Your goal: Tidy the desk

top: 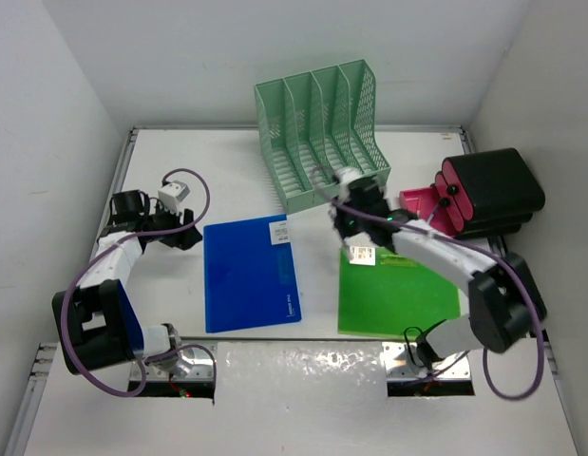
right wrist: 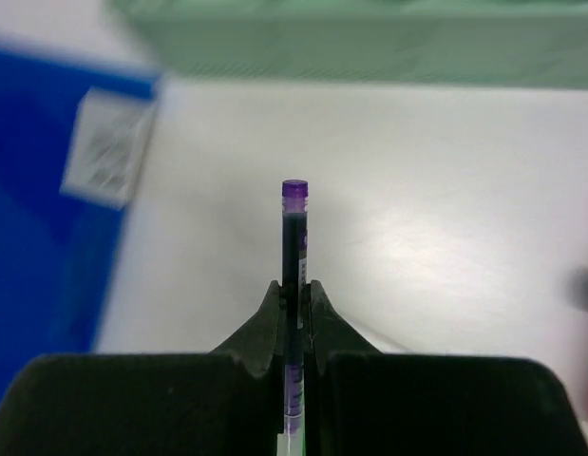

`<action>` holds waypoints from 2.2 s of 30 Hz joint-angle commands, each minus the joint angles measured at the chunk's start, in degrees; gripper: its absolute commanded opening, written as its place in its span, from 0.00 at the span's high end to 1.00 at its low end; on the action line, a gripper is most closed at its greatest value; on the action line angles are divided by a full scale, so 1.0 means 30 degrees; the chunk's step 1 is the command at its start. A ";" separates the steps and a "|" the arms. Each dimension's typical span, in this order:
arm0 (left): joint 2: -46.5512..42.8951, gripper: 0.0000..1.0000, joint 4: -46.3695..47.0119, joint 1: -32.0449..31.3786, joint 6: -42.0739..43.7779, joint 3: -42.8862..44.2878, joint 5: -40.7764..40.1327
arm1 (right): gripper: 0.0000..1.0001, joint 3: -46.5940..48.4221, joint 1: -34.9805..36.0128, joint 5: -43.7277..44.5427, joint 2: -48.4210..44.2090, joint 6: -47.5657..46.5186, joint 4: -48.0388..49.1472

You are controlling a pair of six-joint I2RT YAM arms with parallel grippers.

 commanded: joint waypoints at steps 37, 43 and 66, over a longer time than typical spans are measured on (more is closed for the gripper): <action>0.0265 0.44 0.0587 -0.0108 0.0115 -0.0055 0.0094 | 0.58 0.3935 -1.0742 0.8703 0.5647 -0.0416 0.0532; 0.0265 0.44 0.0675 -0.0108 0.0143 -0.0026 -0.0051 | 0.48 0.3848 -1.0510 0.7531 0.3042 -0.1817 0.0589; -0.0234 0.44 0.1085 -0.0079 -0.0794 0.0356 -0.2865 | 0.63 0.2382 -0.3300 1.6229 0.8807 -1.3247 0.2844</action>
